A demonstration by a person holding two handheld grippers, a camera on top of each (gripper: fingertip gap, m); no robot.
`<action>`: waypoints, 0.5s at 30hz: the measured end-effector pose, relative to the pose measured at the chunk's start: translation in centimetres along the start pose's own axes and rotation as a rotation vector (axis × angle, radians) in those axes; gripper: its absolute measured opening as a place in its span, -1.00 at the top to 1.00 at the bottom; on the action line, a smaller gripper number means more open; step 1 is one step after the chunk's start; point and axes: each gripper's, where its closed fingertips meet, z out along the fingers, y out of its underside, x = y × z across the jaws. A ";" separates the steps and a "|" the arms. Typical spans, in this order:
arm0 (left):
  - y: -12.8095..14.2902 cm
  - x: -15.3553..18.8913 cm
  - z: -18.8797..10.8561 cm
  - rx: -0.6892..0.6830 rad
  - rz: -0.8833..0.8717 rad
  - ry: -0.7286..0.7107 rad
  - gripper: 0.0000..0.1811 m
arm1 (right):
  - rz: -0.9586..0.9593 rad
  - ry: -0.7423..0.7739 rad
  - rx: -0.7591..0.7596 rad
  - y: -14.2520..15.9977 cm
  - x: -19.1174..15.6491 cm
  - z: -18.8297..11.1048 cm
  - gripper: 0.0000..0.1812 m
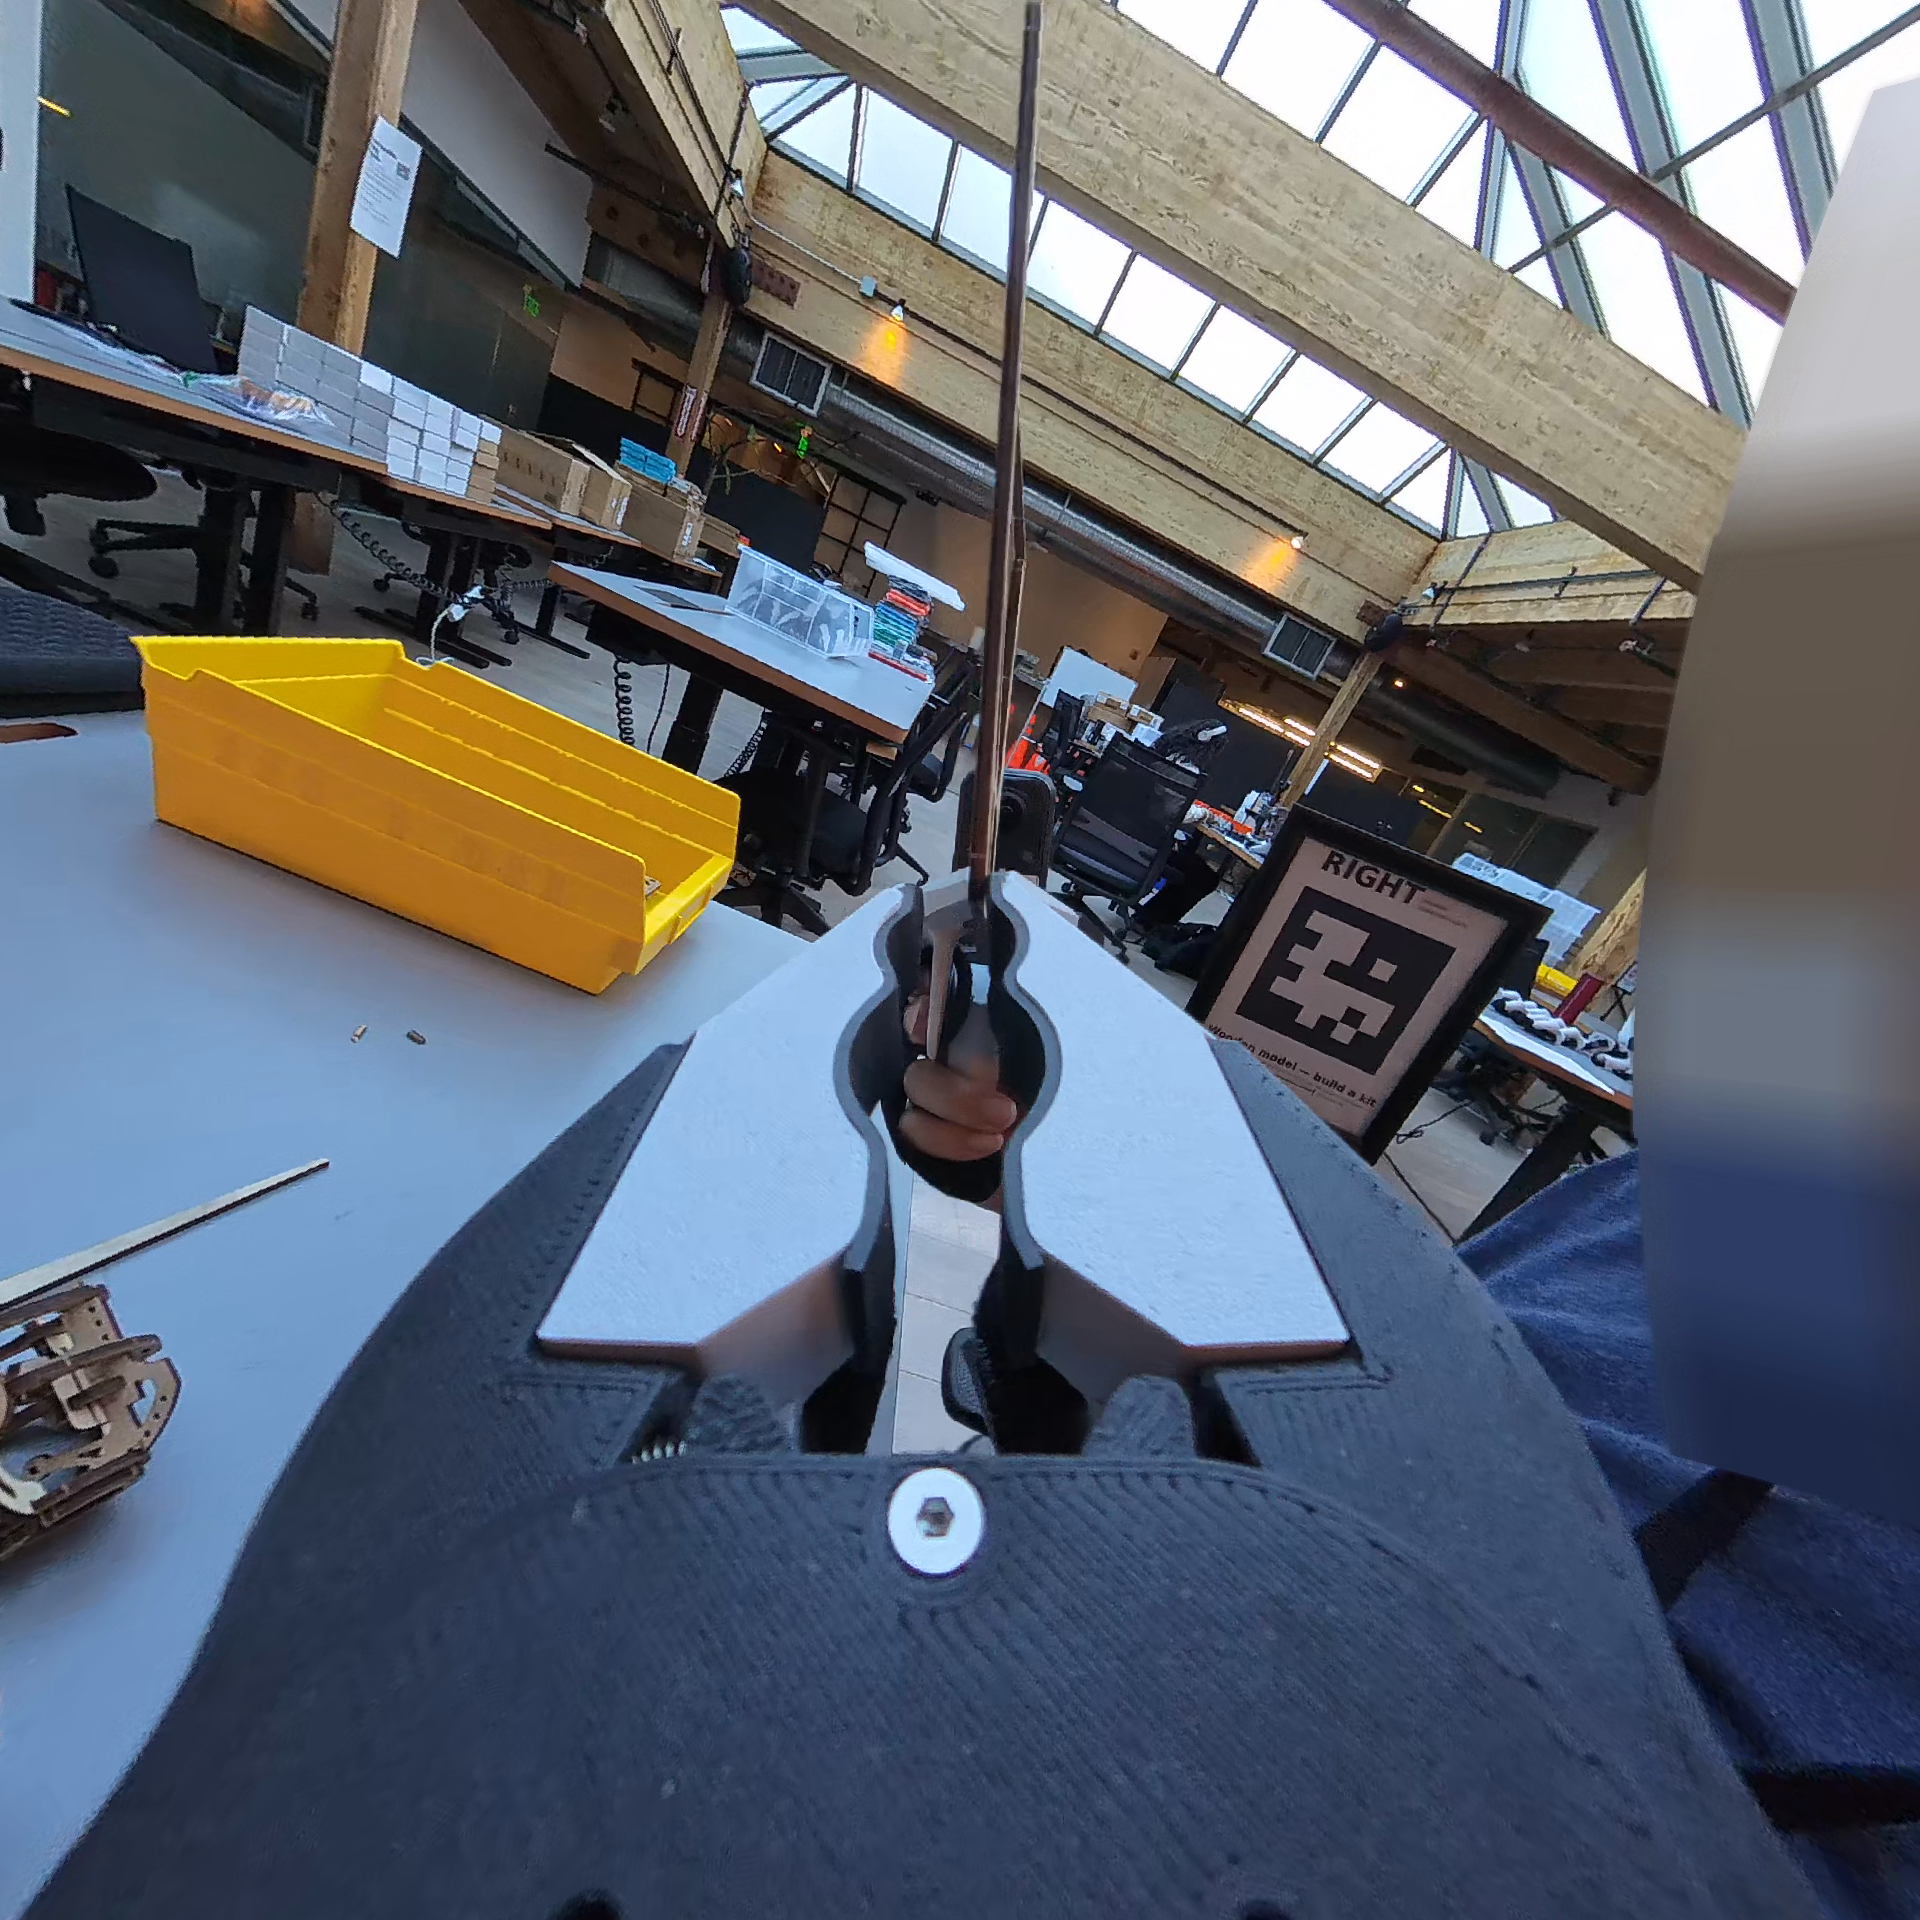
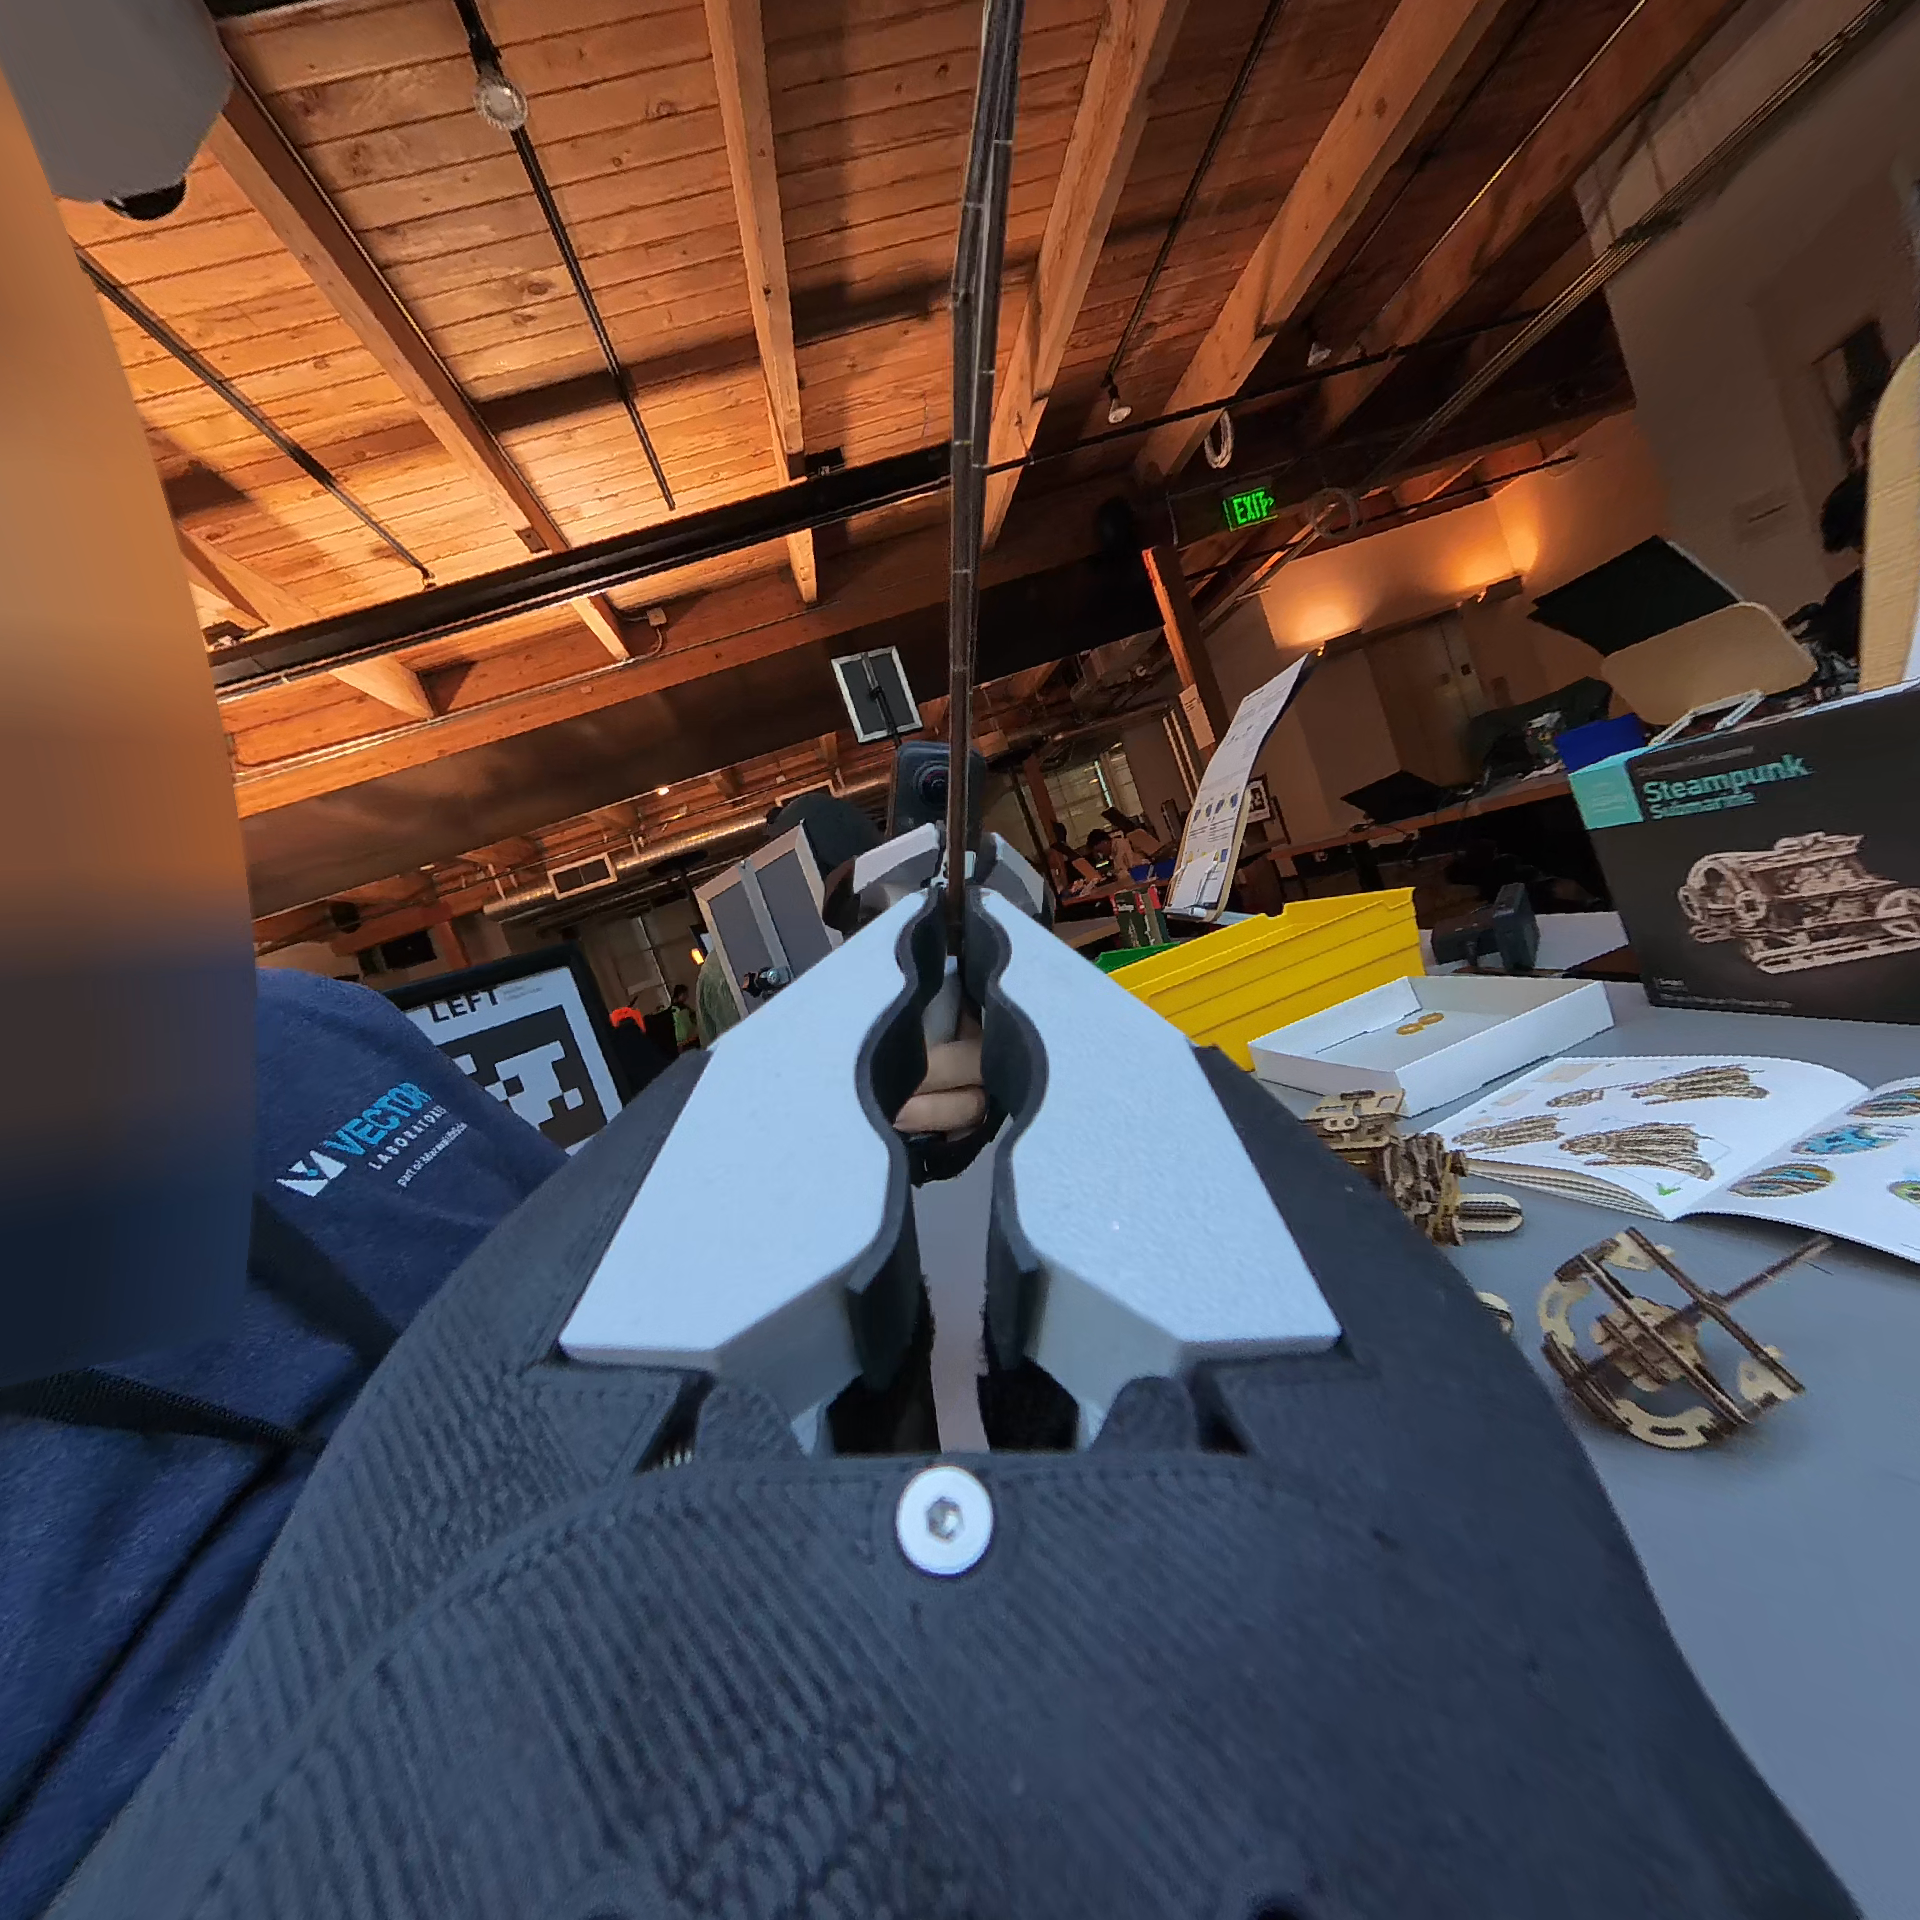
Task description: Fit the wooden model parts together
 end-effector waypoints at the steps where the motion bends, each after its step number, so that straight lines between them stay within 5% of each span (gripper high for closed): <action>1: 0.2 -0.1 0.2 -0.007 -0.006 0.002 0.89 | -0.001 0.006 0.007 -0.3 0.1 -0.5 1.00; 15: -0.3 -1.8 -0.2 -0.023 0.016 -0.067 0.90 | -0.062 0.110 0.040 -3.6 0.9 -6.4 1.00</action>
